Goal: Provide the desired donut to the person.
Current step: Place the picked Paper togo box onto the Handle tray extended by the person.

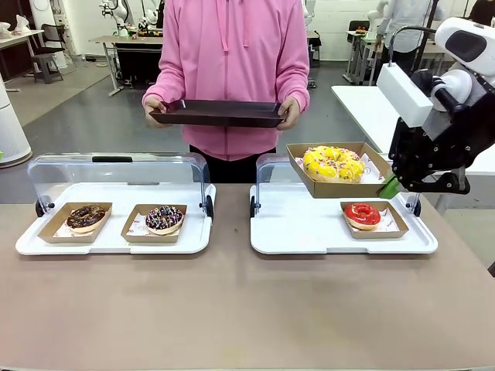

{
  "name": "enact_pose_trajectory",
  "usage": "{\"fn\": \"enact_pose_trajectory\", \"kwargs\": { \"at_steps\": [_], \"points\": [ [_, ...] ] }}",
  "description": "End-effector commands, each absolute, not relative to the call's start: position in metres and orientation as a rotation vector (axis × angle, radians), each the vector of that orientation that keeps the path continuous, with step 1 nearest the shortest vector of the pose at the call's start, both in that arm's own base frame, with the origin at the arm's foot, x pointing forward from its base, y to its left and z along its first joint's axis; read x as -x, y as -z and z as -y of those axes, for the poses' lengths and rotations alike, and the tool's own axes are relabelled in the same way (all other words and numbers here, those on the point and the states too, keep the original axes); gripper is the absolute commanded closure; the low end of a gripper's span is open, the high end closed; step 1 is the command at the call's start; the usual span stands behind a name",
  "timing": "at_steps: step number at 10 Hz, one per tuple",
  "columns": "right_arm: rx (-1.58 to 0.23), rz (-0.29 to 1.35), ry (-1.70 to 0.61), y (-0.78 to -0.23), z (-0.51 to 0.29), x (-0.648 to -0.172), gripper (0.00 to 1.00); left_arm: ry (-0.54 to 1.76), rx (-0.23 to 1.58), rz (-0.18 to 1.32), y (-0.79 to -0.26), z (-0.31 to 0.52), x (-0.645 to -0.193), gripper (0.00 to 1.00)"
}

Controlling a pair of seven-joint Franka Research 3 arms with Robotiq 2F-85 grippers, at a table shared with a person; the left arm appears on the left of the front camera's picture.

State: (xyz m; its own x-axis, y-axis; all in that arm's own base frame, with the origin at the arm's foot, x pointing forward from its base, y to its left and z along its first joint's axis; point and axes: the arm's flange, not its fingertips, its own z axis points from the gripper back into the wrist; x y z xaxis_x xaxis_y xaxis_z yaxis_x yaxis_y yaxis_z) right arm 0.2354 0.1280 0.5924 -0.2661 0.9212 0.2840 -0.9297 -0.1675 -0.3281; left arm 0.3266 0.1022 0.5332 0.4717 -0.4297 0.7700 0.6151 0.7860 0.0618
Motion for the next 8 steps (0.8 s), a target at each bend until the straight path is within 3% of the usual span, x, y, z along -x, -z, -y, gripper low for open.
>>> {"fn": "enact_pose_trajectory", "kwargs": {
  "at_steps": [1, 8],
  "points": [
    [-0.018, 0.496, -1.751, -0.5915, -0.1270, -0.2334, 1.00, 0.649, 0.241, 0.870, -0.5319, -0.1032, -0.3269, 0.00],
    [-0.018, 0.496, -1.751, -0.5915, -0.1270, -0.2334, 1.00, 0.649, 0.241, 0.870, -0.5319, -0.1032, -0.3269, 0.00]
  ]
}}
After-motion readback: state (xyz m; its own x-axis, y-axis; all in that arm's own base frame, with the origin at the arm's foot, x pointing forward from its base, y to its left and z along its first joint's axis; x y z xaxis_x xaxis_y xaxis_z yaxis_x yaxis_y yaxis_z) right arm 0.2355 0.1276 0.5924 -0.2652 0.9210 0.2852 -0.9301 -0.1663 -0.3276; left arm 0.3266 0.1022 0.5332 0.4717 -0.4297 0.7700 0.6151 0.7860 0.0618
